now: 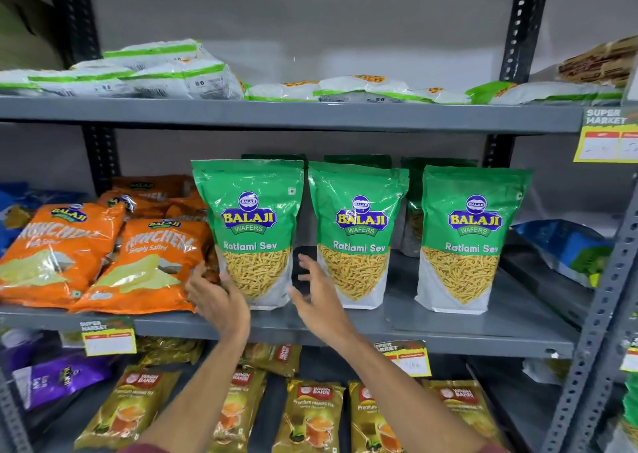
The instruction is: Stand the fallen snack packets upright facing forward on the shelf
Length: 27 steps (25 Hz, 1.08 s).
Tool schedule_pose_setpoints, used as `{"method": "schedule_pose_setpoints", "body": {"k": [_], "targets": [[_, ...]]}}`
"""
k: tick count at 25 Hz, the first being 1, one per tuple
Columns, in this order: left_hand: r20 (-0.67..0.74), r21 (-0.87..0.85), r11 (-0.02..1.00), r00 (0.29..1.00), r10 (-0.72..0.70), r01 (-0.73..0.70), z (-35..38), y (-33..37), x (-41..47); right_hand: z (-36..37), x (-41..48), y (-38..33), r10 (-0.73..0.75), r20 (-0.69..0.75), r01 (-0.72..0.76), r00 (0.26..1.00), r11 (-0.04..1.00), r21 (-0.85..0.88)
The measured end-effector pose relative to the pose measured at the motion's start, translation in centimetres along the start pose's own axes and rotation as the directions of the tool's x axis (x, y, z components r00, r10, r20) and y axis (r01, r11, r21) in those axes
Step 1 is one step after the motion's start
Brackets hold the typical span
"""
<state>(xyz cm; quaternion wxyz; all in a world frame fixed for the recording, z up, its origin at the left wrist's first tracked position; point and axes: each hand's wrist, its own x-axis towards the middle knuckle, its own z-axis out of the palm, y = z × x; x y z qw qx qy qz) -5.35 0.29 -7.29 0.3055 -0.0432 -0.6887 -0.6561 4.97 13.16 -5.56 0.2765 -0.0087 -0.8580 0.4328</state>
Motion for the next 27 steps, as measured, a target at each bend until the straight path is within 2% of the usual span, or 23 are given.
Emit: {"method": "schedule_pose_setpoints", "body": {"k": [4,6,10,15,23,24,27], "targets": [[0.18,0.114,0.993,0.983,0.019,-0.04,-0.9,-2.2,1.5,2.7,2.6,-0.1,0.258,0.049,-0.261,0.965,0.964,0.059],[0.216,0.131,0.991,0.976,0.002,-0.031,-1.0,-2.4,1.9,3.7,2.7,0.2,0.31,0.093,-0.311,0.946,0.95,0.004],[0.258,0.141,0.989,0.966,0.008,-0.046,-1.1,-2.7,2.2,4.7,1.7,0.7,0.244,-0.01,-0.244,0.97,0.966,-0.083],[0.244,0.154,0.985,0.969,0.044,-0.083,-0.9,-2.5,1.9,4.8,1.8,1.1,0.244,-0.024,-0.245,0.969,0.958,-0.151],[0.302,0.183,0.982,0.953,-0.007,-0.05,-1.1,-1.5,1.9,4.0,2.1,0.4,0.278,-0.022,-0.279,0.96,0.952,-0.125],[0.298,0.173,0.985,0.954,-0.036,-0.017,-1.3,-1.0,1.8,3.7,1.8,0.0,0.268,-0.012,-0.268,0.963,0.957,-0.113],[0.23,0.075,0.994,0.972,0.055,-0.074,-2.0,-1.3,0.5,3.0,0.7,-0.2,0.151,0.039,-0.15,0.988,0.988,-0.04]]}}
